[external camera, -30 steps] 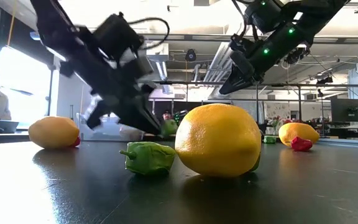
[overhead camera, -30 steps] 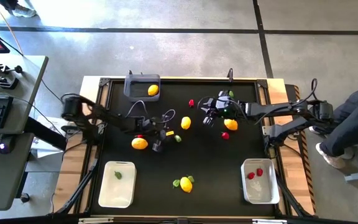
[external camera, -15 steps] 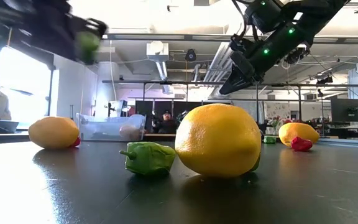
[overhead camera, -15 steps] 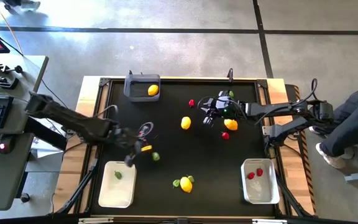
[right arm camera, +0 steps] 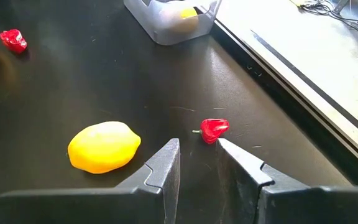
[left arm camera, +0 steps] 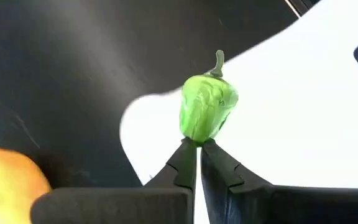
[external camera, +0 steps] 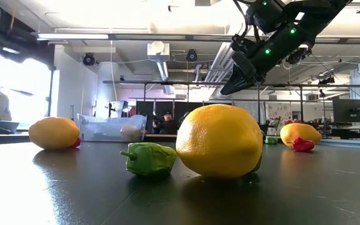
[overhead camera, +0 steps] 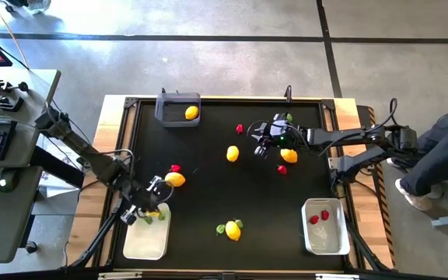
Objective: Sort produce into baskets
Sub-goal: Put the green chili pepper into the white bin, then put the yellow lemon into the black bin
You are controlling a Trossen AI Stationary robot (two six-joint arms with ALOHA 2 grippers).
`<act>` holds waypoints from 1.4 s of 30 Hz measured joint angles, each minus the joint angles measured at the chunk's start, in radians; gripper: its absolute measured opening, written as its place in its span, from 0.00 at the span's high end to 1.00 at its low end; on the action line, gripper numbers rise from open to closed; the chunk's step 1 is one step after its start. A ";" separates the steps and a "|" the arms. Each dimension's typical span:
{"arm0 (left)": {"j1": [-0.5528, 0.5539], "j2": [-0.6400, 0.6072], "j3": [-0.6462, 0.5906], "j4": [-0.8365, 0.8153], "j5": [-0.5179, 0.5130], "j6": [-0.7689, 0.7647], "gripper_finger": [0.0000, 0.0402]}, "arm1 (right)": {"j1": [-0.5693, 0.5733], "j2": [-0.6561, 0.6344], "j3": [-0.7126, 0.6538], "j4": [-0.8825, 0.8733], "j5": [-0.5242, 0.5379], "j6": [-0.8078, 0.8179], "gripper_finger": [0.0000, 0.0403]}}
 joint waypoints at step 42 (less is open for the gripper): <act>-0.033 0.213 0.113 -0.096 -0.030 -0.094 0.86 | 0.154 0.006 0.000 0.022 -0.007 0.152 0.42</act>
